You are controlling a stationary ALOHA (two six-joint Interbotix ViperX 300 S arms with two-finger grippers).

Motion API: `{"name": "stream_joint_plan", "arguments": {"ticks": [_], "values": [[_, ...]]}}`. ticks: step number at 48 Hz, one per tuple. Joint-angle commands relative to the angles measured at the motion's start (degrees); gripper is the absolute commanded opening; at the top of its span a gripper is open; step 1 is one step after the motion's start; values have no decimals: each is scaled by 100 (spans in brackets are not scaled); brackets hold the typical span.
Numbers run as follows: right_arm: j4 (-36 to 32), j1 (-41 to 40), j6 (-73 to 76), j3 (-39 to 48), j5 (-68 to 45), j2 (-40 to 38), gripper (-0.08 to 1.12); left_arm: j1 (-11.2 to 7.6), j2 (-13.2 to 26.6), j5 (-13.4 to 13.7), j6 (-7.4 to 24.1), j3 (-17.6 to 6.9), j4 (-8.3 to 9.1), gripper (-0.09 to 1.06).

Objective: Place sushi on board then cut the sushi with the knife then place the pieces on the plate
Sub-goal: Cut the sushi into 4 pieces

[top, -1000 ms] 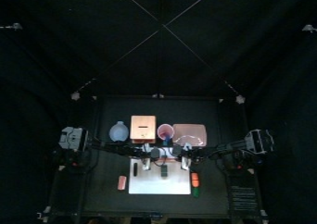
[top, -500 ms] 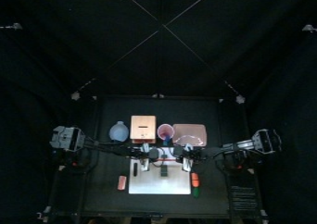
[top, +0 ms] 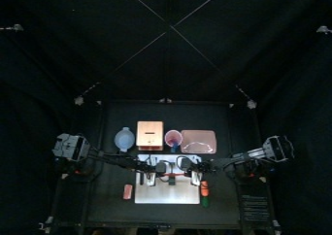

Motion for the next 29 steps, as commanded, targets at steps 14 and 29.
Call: {"name": "stream_joint_plan", "arguments": {"ticks": [14, 29], "values": [[53, 9, 53, -79, 9, 0, 27, -141, -9, -18, 0, -158, -97, 41], [105, 9, 53, -88, 9, 132, 27, -141, 70, -18, 9, -149, -185, 41]]}}
